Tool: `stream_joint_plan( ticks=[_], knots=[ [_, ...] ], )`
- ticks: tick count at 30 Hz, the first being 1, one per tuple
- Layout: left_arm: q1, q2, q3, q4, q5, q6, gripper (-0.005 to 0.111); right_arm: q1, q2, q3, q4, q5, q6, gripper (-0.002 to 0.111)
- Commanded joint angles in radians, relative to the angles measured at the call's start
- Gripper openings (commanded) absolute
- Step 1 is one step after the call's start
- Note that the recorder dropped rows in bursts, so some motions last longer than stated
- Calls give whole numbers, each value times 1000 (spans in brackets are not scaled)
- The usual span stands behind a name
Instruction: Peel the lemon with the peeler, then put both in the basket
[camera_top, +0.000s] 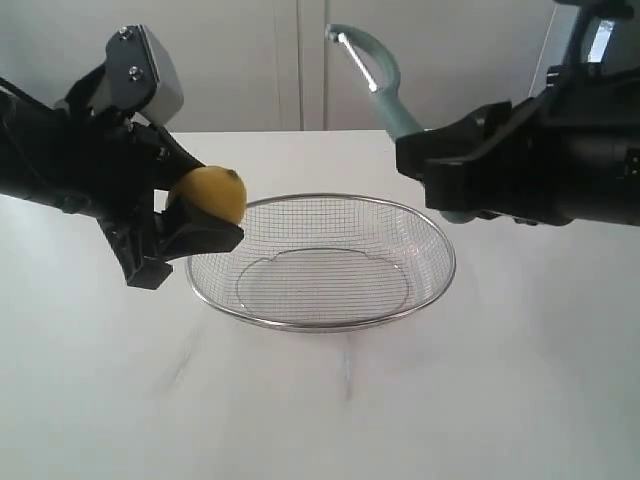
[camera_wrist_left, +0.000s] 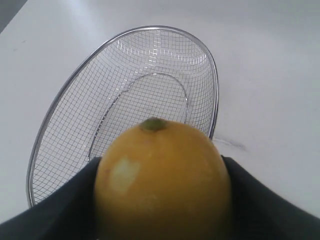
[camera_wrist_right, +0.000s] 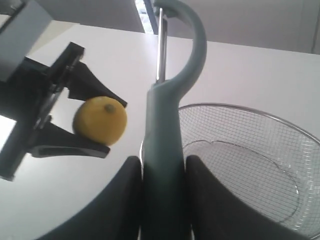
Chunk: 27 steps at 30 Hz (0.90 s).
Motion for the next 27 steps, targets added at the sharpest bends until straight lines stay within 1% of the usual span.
stream_joint_plan(
  ticks=[1, 9, 15, 18, 21, 23, 27],
  knots=[
    [2, -57, 1, -12, 65, -26, 0, -3, -9, -12, -98, -90, 75, 0],
    [2, -106, 1, 33, 72, -76, 0, -64, 1, -106, -109, -96, 75, 0],
    [2, -111, 1, 33, 81, -95, 0, -83, 1, -168, -295, -96, 73, 0],
    [2, -111, 1, 33, 84, -95, 0, -85, 2, -191, -343, -73, 73, 0],
    [2, -111, 1, 33, 86, -95, 0, -106, 20, -223, -381, -8, 86, 0],
    [2, -111, 1, 33, 86, -95, 0, -128, 43, -244, -470, 31, 136, 0],
    [2, -111, 1, 33, 86, -95, 0, -164, 106, -275, -689, 90, 329, 0]
  ],
)
